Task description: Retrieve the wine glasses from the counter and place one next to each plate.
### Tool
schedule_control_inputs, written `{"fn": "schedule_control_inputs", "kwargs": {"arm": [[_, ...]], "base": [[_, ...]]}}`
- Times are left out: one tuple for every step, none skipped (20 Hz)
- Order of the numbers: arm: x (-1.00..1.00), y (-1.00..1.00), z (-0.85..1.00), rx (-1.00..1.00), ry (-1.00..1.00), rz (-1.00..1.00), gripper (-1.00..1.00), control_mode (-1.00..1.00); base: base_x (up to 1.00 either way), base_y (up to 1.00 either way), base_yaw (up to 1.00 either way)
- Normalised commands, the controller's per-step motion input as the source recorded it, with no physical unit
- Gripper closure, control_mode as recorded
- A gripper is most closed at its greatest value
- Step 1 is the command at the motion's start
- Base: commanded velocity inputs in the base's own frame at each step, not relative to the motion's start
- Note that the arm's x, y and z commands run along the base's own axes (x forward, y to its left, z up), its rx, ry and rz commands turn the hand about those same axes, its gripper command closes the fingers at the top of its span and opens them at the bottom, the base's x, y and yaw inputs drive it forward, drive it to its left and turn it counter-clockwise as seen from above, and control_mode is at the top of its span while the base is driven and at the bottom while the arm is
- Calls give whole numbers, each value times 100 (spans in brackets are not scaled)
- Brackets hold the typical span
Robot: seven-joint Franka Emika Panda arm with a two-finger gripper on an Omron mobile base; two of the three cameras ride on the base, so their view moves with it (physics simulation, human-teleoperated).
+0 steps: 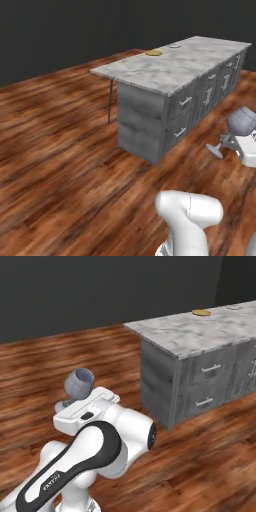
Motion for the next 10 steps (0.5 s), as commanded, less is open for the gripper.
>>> {"fn": "schedule_control_inputs", "kwargs": {"arm": [[0, 0, 0, 0, 0, 0, 100, 100], [0, 0, 0, 0, 0, 0, 100, 100], [0, 0, 0, 0, 0, 0, 100, 100], [0, 0, 0, 0, 0, 0, 100, 100], [0, 0, 0, 0, 0, 0, 100, 100], [0, 0, 0, 0, 0, 0, 100, 100], [0, 0, 0, 0, 0, 0, 100, 100], [0, 0, 0, 0, 0, 0, 100, 100], [0, 0, 0, 0, 0, 0, 100, 100], [0, 0, 0, 0, 0, 0, 100, 100]], "base": [[100, 100, -40], [100, 100, -38], [100, 100, -38], [100, 100, -38], [100, 100, -38], [100, 100, -40], [100, 100, -45], [100, 100, -45], [100, 100, -41], [100, 100, -37]]}}
